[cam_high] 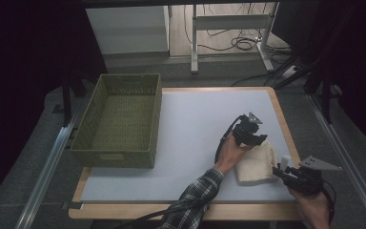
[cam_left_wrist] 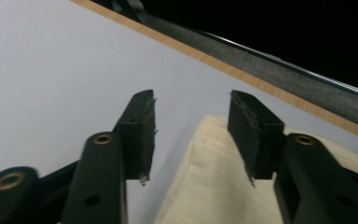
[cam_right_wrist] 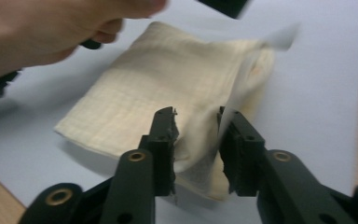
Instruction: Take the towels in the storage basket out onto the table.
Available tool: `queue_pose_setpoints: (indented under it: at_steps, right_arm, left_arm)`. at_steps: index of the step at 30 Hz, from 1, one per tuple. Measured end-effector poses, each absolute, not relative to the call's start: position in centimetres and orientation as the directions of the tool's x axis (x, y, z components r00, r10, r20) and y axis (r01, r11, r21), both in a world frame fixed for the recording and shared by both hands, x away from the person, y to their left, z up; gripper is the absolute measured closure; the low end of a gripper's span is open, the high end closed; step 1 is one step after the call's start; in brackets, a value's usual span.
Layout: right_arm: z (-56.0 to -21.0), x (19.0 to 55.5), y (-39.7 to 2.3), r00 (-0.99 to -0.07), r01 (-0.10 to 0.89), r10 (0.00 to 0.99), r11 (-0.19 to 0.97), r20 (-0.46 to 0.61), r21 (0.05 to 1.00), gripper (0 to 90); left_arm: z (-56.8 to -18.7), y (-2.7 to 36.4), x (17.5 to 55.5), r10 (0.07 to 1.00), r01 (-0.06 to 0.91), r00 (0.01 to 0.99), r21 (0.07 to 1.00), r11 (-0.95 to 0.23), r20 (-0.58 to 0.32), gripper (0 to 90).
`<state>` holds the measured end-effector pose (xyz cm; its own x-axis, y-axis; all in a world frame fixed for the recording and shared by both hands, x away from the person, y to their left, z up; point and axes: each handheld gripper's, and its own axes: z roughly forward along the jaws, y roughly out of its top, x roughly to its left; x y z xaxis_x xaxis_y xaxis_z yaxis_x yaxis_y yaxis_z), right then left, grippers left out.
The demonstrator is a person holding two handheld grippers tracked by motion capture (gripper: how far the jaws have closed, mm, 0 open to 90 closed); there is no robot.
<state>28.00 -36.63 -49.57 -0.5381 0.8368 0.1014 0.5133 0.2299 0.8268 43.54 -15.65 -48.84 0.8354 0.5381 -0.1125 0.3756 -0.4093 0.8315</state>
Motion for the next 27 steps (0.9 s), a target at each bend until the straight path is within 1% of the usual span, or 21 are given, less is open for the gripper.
queue_pose_setpoints:
  at_steps: [2,5,8,12,16,20,23,27]
  right_arm:
    - [-49.2,27.8,-37.4,-0.521,0.507,0.849,0.229,0.084,0.831,63.0]
    - [-48.7,27.6,-38.4,-0.496,0.507,0.865,0.225,0.069,0.832,61.4]
    - [-48.2,27.3,-39.6,-0.462,0.511,0.885,0.213,0.057,0.833,60.9]
    - [-47.4,27.1,-40.2,-0.442,0.502,0.896,0.207,0.043,0.84,61.0]
    - [-46.8,27.2,-39.7,-0.46,0.494,0.887,0.214,0.044,0.843,62.8]
    - [-46.7,27.6,-38.3,-0.499,0.494,0.865,0.242,0.044,0.835,64.4]
    - [-47.4,28.2,-37.3,-0.518,0.512,0.854,0.257,0.056,0.82,64.4]
    - [-49.2,28.9,-36.7,-0.518,0.558,0.852,0.269,0.077,0.785,64.3]
  left_arm:
    - [-48.5,-15.2,43.4,0.545,0.369,0.832,0.839,-0.399,-0.107,47.2]
    - [-48.1,-14.4,43.2,0.548,0.363,0.832,0.833,-0.417,-0.087,45.5]
    - [-48.0,-13.6,42.9,0.554,0.359,0.828,0.835,-0.417,-0.079,43.7]
    - [-47.9,-12.6,42.5,0.557,0.352,0.828,0.832,-0.429,-0.063,41.6]
    - [-48.1,-11.6,42.1,0.563,0.347,0.825,0.826,-0.445,-0.043,39.8]
    - [-48.3,-10.5,41.9,0.574,0.34,0.819,0.819,-0.462,-0.016,35.3]
    - [-48.7,-9.5,41.8,0.589,0.345,0.808,0.808,-0.477,0.004,30.3]
    - [-49.6,-7.7,41.6,0.62,0.364,0.785,0.798,-0.48,0.015,26.6]
